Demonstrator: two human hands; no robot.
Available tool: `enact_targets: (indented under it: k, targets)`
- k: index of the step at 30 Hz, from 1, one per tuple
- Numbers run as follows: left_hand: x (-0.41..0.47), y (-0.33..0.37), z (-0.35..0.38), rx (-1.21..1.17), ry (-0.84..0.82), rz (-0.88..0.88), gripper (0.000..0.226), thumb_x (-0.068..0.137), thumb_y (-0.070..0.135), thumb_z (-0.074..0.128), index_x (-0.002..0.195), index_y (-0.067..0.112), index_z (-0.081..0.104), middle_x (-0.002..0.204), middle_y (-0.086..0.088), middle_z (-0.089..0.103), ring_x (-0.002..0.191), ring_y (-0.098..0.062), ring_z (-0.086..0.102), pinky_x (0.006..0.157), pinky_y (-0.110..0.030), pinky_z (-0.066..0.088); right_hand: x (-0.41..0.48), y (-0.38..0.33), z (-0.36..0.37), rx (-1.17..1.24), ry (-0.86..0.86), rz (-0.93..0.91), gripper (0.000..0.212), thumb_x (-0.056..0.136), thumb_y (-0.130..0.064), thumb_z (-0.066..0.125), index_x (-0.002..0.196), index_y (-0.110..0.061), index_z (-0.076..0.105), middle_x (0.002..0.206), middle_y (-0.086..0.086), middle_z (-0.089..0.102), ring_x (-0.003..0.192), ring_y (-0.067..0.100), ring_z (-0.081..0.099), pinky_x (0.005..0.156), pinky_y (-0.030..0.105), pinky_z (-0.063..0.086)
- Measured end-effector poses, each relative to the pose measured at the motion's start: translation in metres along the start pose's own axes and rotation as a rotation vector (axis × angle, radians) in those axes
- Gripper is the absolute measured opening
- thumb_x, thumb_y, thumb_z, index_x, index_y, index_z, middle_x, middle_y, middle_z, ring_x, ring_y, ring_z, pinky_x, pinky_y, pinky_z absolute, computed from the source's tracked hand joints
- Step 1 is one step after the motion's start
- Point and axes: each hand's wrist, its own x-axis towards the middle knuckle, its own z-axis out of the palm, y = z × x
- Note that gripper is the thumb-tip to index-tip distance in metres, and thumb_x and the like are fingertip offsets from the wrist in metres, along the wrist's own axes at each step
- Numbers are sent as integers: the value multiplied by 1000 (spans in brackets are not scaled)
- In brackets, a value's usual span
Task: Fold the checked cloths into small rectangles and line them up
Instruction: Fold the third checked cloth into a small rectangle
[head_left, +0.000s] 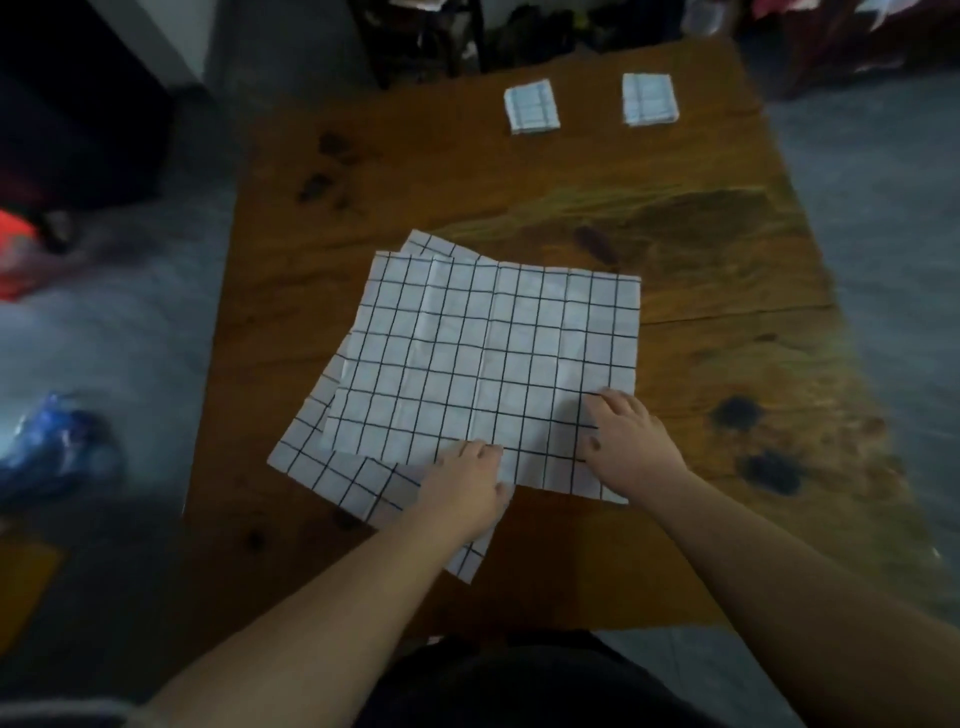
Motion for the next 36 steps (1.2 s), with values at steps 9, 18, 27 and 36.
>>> enact_targets:
  k: [9, 18, 27, 36]
  targets:
    - [-10, -21, 20, 30, 83, -55, 55, 103, 32, 41, 155, 19, 33, 166, -2, 23, 153, -26, 13, 123, -47, 16, -32, 4, 36, -127, 45, -42, 59, 98, -30, 47, 154, -25, 31, 160, 0, 29, 148, 25, 25, 121, 47, 22]
    - [-68, -67, 49, -70, 155, -118, 55, 102, 30, 43, 155, 15, 33, 164, -7, 26, 153, -29, 13, 123, -47, 18, -106, -57, 97, -182, -18, -163, 51, 98, -30, 44, 148, -27, 37, 144, 1, 45, 133, 26, 40, 112, 42, 34]
    - [-140, -77, 122, -103, 214, 40, 61, 98, 19, 55, 154, 18, 31, 163, -6, 27, 153, -26, 14, 121, -44, 26, -147, -108, 155, -148, -49, -288, 62, 97, -21, 49, 157, -23, 29, 156, 0, 40, 144, 23, 34, 119, 40, 29]
    - [-146, -81, 150, 24, 222, 65, 81, 93, 36, 67, 158, 23, 21, 169, -3, 7, 155, -27, -2, 125, -48, 12, -153, -68, 149, -98, 107, -244, 56, 99, -25, 49, 153, -22, 36, 159, 0, 36, 151, 19, 24, 124, 42, 24]
